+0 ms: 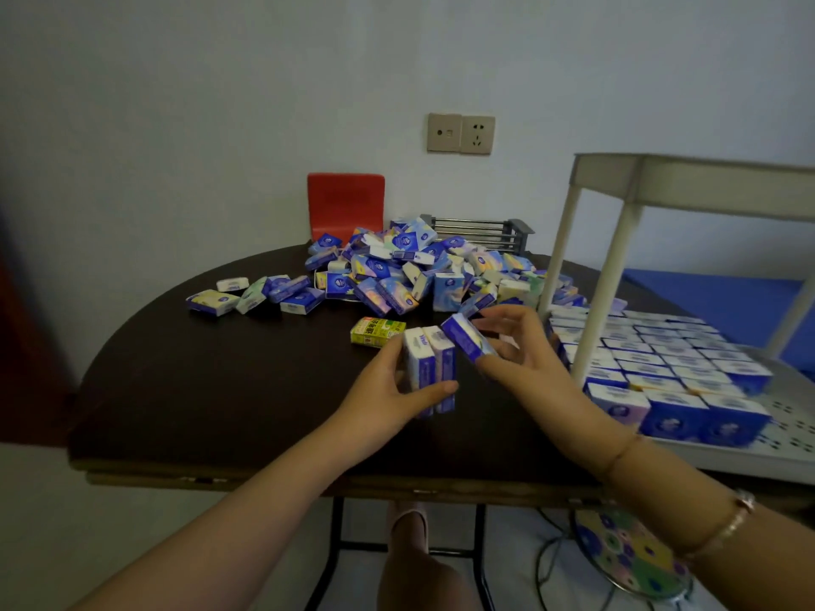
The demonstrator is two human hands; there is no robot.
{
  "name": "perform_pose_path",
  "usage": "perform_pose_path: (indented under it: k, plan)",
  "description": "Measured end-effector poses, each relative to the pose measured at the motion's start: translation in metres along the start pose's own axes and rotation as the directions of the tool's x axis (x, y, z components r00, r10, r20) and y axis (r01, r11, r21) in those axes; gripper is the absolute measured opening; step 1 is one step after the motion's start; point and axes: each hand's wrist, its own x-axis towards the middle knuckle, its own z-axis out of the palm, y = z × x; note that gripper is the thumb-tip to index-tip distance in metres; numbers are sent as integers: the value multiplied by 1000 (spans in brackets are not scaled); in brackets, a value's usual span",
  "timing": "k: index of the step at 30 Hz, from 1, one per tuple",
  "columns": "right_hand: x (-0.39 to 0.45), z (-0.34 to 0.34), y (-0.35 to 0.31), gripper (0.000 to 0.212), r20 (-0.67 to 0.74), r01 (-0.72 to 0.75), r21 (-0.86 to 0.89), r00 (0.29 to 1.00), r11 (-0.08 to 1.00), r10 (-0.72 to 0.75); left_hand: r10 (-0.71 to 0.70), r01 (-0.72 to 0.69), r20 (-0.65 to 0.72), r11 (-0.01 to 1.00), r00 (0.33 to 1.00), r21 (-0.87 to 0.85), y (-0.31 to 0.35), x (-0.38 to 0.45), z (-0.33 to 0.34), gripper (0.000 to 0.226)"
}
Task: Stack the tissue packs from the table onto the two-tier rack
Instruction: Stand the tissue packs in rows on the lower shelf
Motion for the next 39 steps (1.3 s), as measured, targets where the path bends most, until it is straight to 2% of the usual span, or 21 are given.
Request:
perform_pose_path:
  k: [4, 9, 14, 18, 23, 27, 29, 31, 32, 36, 39]
  plan:
    - [-19, -20, -20, 34, 52, 24, 139, 998, 990, -31, 88, -87, 30, 995, 996, -46, 39, -13, 20, 53]
    - [-41, -52, -41, 28, 44, 63, 184, 996, 981, -73, 157, -157, 13, 987, 987, -38, 75, -18, 51, 58]
    - [-64, -92, -52, 19, -80, 92, 98, 993, 991, -84, 246, -246, 11, 966, 969, 80, 101, -8, 97, 56]
    - [-82, -121, -60, 44, -207, 67, -25, 976, 997, -70, 302, -303, 28, 945, 953, 119, 115, 7, 145, 53]
    - [-90, -160, -51, 54, -351, -10, -129, 936, 992, -36, 335, -348, 95, 899, 938, 265, 123, 29, 203, 43]
    - [-88, -196, -38, 53, -427, -69, -125, 904, 990, 9, 330, -376, 194, 877, 924, 298, 125, 45, 236, 52]
    - [-83, -219, -33, 46, -465, -128, -89, 882, 988, 73, 315, -404, 299, 860, 901, 313, 120, 54, 243, 74]
    - [-78, -242, -28, 41, -492, -204, -76, 859, 976, 142, 268, -418, 375, 811, 888, 409, 113, 61, 243, 97]
    - [-76, -254, -23, 40, -484, -239, -86, 858, 967, 169, 252, -433, 396, 763, 883, 480, 110, 63, 241, 100]
    - [-78, -276, -7, 37, -397, -355, -214, 883, 910, 251, 110, -475, 483, 462, 869, 749, 98, 71, 233, 95]
    - [-79, -278, 7, 40, -333, -393, -263, 894, 881, 299, -37, -469, 515, 360, 856, 806, 88, 75, 231, 93]
